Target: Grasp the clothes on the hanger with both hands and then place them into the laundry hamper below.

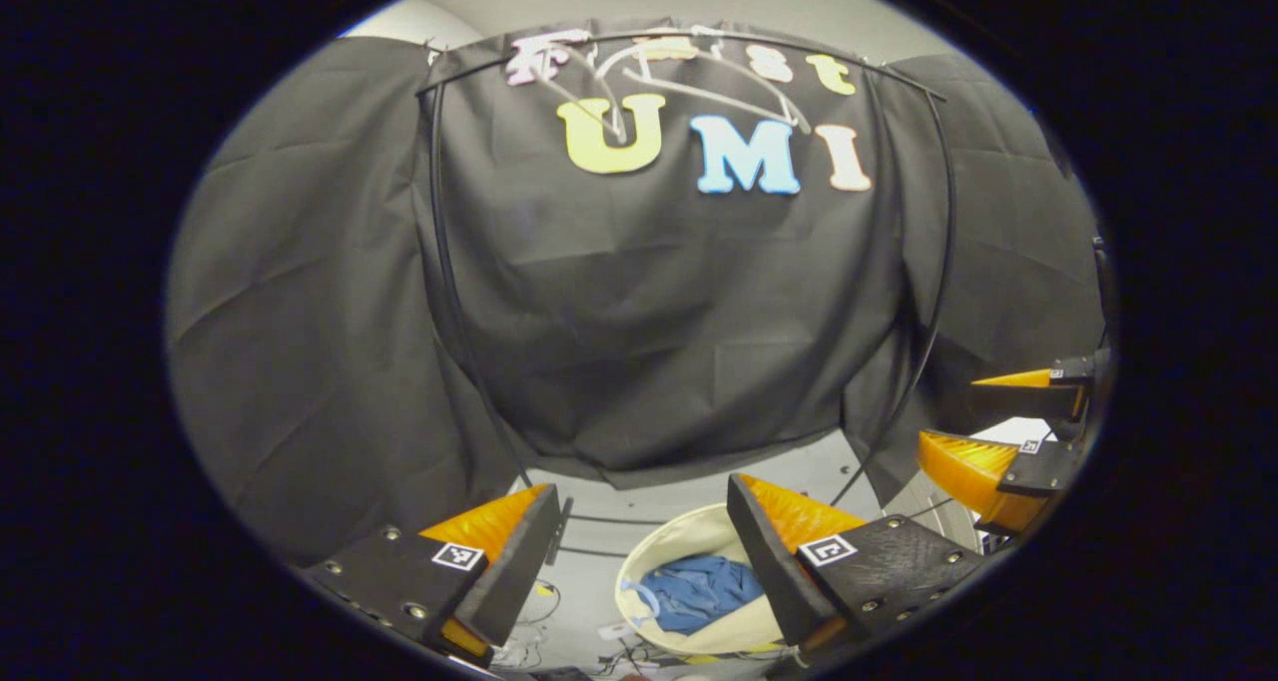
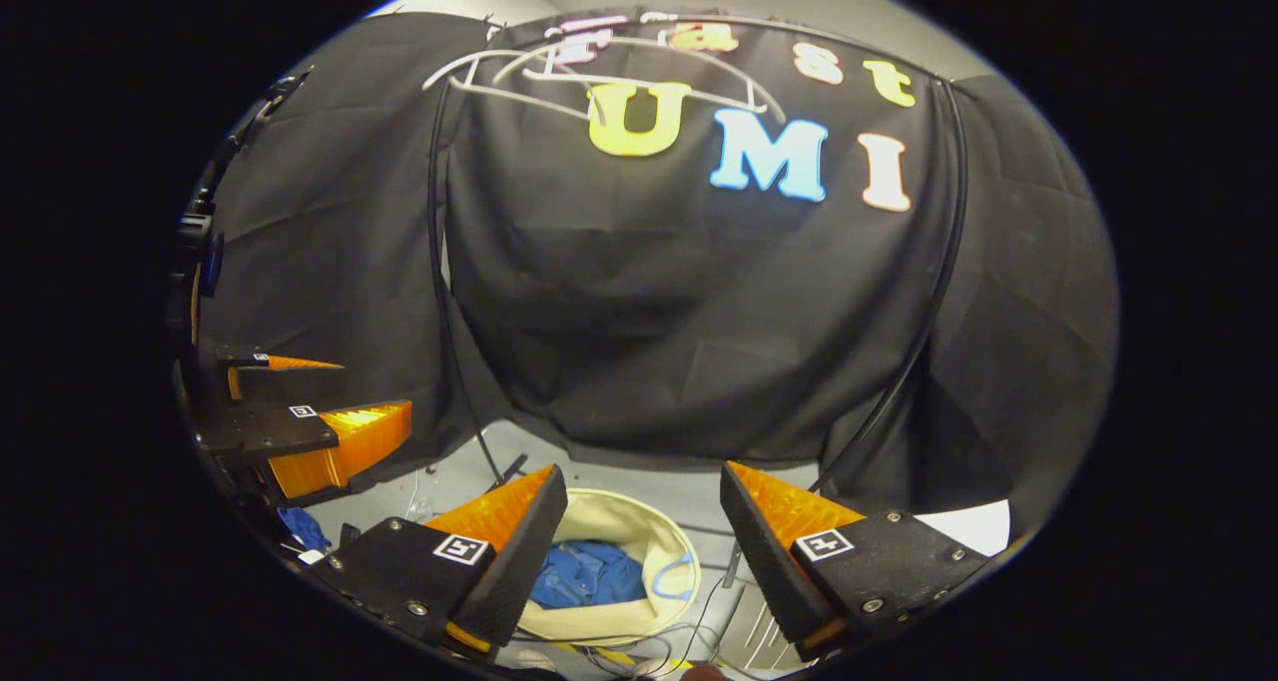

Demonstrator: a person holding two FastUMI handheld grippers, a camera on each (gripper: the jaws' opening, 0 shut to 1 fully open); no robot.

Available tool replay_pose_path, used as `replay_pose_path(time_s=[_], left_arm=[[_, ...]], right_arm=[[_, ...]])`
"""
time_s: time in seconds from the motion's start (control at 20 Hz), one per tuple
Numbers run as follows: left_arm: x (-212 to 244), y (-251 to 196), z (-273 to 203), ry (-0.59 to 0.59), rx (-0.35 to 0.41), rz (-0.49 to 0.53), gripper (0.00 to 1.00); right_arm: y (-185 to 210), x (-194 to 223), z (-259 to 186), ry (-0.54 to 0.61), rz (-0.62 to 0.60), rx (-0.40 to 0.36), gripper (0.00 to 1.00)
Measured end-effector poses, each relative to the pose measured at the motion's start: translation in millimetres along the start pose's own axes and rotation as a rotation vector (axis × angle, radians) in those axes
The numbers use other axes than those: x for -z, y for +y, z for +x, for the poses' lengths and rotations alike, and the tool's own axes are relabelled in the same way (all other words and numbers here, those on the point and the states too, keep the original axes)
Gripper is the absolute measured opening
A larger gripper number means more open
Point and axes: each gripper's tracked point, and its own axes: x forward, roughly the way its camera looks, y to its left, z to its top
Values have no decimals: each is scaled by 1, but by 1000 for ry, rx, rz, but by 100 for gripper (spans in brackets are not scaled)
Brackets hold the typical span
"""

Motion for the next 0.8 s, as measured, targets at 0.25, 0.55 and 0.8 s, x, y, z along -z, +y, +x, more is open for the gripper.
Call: replay_pose_path(time_s=[0.25, 0.55, 0.8], left_arm=[[-57, -9, -44, -135, 1, 27, 100], [-109, -26, -106, -276, -2, 36, 100], [-132, -38, -156, -369, -47, 54, 99]], right_arm=[[-43, -55, -56, -171, 18, 101, 96], [-91, -82, -125, -297, 23, 161, 96], [-122, -85, -165, -367, 12, 222, 96]])
